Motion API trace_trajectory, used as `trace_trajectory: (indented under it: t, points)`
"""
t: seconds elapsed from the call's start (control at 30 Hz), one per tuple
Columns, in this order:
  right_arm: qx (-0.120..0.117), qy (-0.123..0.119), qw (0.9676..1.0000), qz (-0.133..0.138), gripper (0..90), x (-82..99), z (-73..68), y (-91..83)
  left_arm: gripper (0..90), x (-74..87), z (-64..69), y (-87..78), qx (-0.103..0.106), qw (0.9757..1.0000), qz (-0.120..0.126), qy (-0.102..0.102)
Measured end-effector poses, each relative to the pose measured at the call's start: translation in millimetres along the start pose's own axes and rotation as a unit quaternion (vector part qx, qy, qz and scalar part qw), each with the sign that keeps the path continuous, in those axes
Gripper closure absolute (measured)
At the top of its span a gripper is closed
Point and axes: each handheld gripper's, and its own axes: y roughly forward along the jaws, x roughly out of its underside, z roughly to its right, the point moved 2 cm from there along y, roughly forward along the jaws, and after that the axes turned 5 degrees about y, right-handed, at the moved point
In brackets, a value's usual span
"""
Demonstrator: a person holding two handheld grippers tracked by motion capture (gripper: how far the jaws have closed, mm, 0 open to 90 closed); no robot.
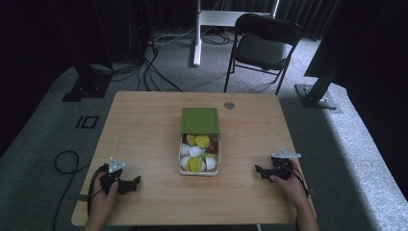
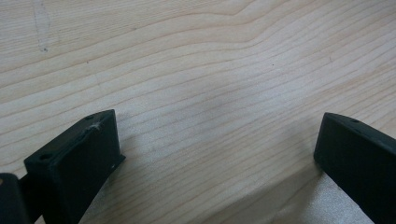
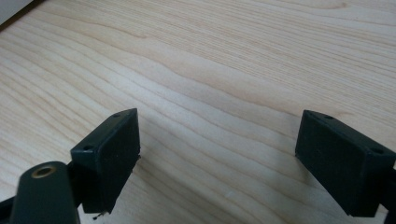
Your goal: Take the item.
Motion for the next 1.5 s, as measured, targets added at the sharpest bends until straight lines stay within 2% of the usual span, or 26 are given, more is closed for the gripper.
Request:
trace_trajectory:
  t: [0.33, 0.63, 0.67, 0.83, 1.07, 1.1, 1.5]
  points:
    - [-0.015, 0.008, 0.9997, 0.019, 13.7, -24.0, -11.5, -3.2, 1.3, 0.0, 0.0, 0.0, 0.000, 1.0000, 0.000, 0.000]
    - [-0.035, -0.008, 0.9983, 0.045, 13.7, -53.0, -27.5, -9.9, 1.3, 0.0, 0.0, 0.0, 0.000, 1.0000, 0.000, 0.000]
    - [-0.043, -0.011, 0.9976, 0.053, 13.8, -60.6, -32.8, -11.9, 1.3, 0.0, 0.0, 0.0, 0.000, 1.0000, 0.000, 0.000]
    - [-0.066, -0.011, 0.9952, 0.071, 13.7, -75.2, -46.1, -14.4, 1.4, 0.0, 0.0, -0.1, 0.000, 1.0000, 0.000, 0.000]
    - [-0.078, -0.026, 0.9935, 0.079, 13.7, -87.4, -60.4, -15.0, 1.4, 0.0, 0.0, 0.0, 0.000, 1.0000, 0.000, 0.000]
    - [-0.085, -0.031, 0.9924, 0.084, 13.7, -92.0, -66.7, -15.8, 1.3, 0.0, 0.0, 0.0, 0.000, 1.0000, 0.000, 0.000]
    - [-0.117, -0.059, 0.9863, 0.100, 13.8, -108.3, -100.4, -21.7, 1.3, 0.0, 0.0, 0.0, 0.000, 1.0000, 0.000, 0.000]
